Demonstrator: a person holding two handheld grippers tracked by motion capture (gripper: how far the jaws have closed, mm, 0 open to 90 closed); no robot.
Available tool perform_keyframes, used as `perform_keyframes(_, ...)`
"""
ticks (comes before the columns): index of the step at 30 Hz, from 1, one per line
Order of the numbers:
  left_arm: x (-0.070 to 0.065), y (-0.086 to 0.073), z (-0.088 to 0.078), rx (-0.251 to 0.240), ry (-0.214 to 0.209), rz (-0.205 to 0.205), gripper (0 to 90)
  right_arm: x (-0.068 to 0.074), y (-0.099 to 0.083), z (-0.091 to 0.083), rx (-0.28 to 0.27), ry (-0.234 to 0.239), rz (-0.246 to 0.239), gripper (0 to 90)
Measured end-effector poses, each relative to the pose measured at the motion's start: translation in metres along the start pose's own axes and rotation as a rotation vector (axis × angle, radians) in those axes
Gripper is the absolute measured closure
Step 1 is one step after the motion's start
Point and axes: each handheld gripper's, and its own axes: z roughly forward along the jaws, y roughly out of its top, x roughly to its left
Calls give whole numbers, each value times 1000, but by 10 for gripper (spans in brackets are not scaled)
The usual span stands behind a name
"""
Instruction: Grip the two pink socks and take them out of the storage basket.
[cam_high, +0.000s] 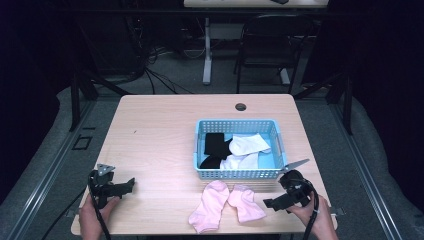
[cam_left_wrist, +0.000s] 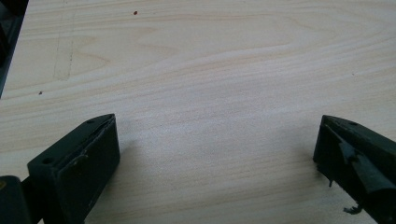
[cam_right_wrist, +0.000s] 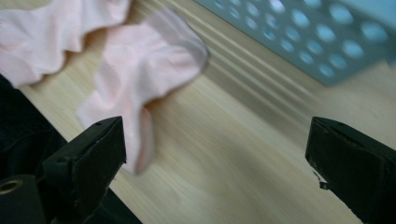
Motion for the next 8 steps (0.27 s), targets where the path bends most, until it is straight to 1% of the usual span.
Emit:
perform_keyframes(2, 0, 0, 0, 1, 0, 0, 4, -10, -11, 1, 0, -14, 31, 42)
perform_keyframes(3, 0, 0, 0, 1, 0, 0, 5, -10, -11, 1, 0, -14, 31, 42)
perform_keyframes(4, 0, 0, 0, 1, 0, 1, 5, -14, -17, 2, -10, -36, 45, 39)
perform_keyframes(5, 0, 0, 0, 1, 0, 0, 5, -19, -22, 1, -17, -34, 66, 31)
perform_keyframes(6, 0, 0, 0, 0, 0, 0, 5, -28, -31, 0, -44, -44, 94, 21)
perform_keyframes(7, 0, 0, 0, 1, 0, 0, 5, -28, -31, 0, -44, -44, 94, 21)
perform_keyframes(8, 0, 0, 0, 0, 0, 0, 5, -33, -36, -1, -53, -54, 102, 13)
